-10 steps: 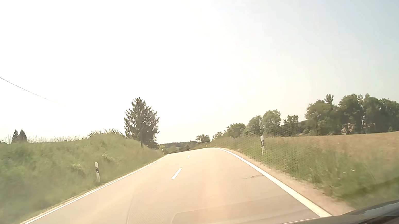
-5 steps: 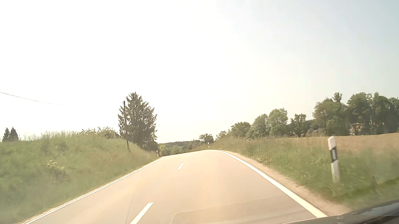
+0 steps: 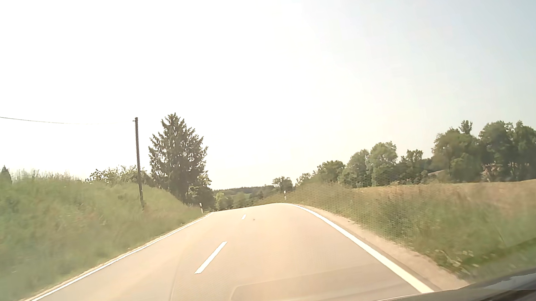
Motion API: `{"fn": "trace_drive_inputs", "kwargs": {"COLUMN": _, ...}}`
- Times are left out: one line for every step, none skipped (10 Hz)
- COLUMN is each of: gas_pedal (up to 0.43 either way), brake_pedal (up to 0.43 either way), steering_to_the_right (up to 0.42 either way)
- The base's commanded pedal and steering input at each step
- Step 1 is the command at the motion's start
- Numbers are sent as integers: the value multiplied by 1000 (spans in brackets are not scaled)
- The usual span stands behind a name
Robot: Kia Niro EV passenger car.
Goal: Follow the waypoints while adhering to traffic rules and regulations
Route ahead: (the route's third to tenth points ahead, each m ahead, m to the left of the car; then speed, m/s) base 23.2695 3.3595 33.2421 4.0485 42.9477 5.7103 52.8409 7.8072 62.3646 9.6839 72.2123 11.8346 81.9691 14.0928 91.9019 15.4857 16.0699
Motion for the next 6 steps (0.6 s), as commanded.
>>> {"fn": "trace_drive_inputs", "kwargs": {"gas_pedal": 87, "brake_pedal": 0, "steering_to_the_right": -18}}
{"fn": "trace_drive_inputs", "kwargs": {"gas_pedal": 87, "brake_pedal": 0, "steering_to_the_right": -21}}
{"fn": "trace_drive_inputs", "kwargs": {"gas_pedal": 87, "brake_pedal": 0, "steering_to_the_right": -24}}
{"fn": "trace_drive_inputs", "kwargs": {"gas_pedal": 87, "brake_pedal": 0, "steering_to_the_right": -24}}
{"fn": "trace_drive_inputs", "kwargs": {"gas_pedal": 87, "brake_pedal": 0, "steering_to_the_right": -23}}
{"fn": "trace_drive_inputs", "kwargs": {"gas_pedal": 87, "brake_pedal": 0, "steering_to_the_right": -24}}
